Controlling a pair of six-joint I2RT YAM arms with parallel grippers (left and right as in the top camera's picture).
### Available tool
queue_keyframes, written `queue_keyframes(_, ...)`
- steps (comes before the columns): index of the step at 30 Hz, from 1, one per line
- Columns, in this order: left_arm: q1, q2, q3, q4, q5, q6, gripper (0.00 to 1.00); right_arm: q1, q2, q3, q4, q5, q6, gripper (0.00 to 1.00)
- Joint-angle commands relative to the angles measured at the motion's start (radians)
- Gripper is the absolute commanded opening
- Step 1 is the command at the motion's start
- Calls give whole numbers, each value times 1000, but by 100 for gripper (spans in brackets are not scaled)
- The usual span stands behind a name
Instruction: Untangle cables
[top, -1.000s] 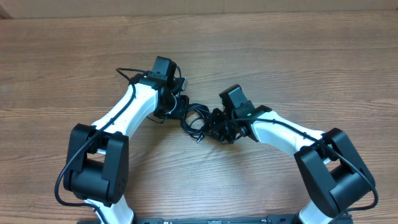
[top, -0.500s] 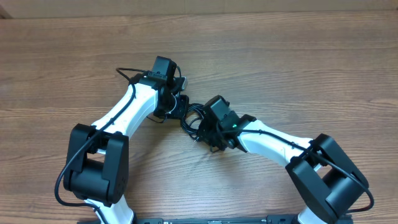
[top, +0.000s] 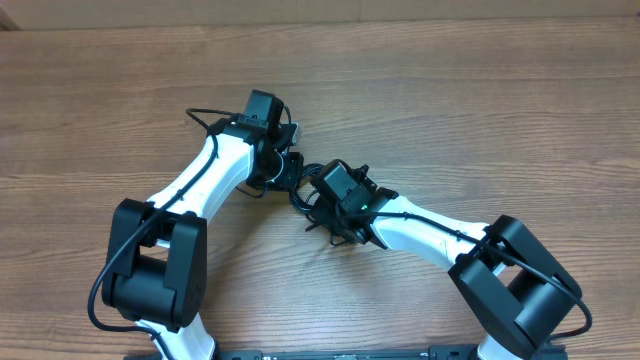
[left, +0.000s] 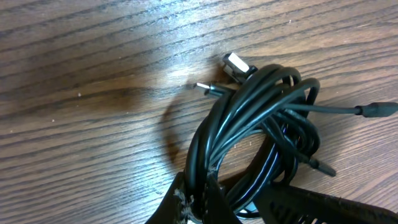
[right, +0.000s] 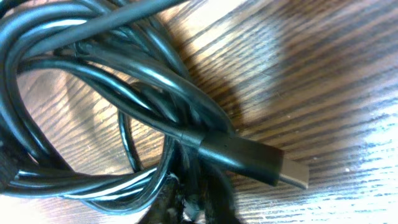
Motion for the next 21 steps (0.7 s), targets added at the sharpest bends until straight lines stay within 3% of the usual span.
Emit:
queue_keyframes(1,-7,6,-2,-5,20,22,4,-19,51,-17,-14,18,-23,4)
queue_keyframes(6,-7,6,-2,-5,20,22,4,-85,-83,-10,-21,-103,-199,4)
queue_keyframes(10,-7,6,-2,-3,20,22,4,-151,-206,-10,-41,-117,-237,4)
queue_keyframes(21,-7,6,-2,-4,20,22,4,-206,-215,-14,-22,-114,-336,4)
